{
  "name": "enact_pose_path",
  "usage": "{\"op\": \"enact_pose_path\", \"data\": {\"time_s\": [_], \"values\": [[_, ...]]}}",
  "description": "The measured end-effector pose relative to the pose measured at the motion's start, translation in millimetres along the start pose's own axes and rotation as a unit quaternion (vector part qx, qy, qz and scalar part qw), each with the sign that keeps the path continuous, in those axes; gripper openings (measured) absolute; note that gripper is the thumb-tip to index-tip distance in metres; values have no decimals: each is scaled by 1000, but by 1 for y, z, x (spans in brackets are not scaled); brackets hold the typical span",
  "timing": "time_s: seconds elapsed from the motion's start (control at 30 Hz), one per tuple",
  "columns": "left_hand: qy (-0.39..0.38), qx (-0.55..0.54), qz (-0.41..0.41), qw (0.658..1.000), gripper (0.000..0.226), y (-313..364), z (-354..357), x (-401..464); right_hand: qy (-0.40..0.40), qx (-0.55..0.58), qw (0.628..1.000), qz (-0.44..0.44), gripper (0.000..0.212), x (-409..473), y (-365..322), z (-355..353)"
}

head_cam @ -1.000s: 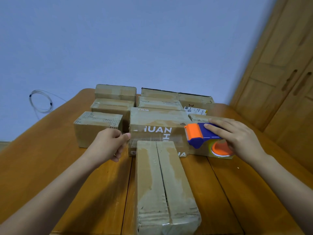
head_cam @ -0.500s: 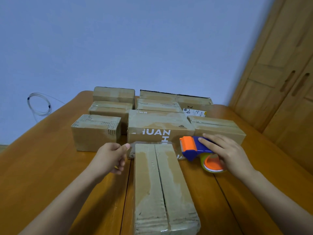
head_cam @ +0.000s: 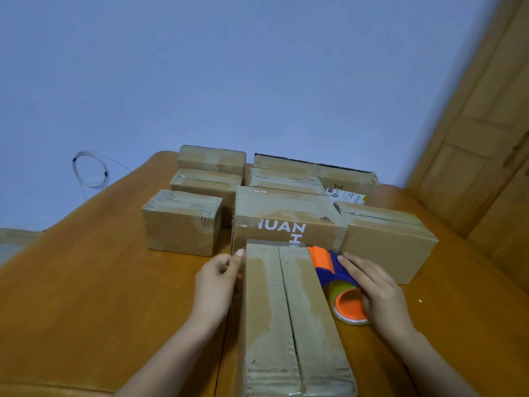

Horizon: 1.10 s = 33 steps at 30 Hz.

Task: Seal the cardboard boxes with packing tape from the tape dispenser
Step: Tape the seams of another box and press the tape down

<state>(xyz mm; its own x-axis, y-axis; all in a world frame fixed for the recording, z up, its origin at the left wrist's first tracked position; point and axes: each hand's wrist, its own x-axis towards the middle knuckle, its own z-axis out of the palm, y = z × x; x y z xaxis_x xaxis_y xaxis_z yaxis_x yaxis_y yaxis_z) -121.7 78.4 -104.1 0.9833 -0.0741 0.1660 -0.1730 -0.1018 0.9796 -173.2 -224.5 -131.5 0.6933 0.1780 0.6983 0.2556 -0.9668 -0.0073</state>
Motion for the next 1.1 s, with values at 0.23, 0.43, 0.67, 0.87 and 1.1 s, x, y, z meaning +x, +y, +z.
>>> {"op": "enact_pose_path", "data": {"time_s": [0.23,0.43,0.67,0.87,1.1], "values": [[-1,57,-27,998,77,-11,4,0,1,-7,1000,25,69,-4,-3,4],[-60,-17,-98,993,46,-8,4,-3,17,-17,999,41,69,-5,-11,3],[-107,5,-150,983,36,29,-17,8,45,-24,995,80,67,-13,-33,-1],[-169,164,-144,961,62,67,-33,19,57,-30,996,68,64,-19,-71,-5],[-295,449,-81,840,91,93,-40,43,2,-57,994,94,106,-19,-121,-8]]}}
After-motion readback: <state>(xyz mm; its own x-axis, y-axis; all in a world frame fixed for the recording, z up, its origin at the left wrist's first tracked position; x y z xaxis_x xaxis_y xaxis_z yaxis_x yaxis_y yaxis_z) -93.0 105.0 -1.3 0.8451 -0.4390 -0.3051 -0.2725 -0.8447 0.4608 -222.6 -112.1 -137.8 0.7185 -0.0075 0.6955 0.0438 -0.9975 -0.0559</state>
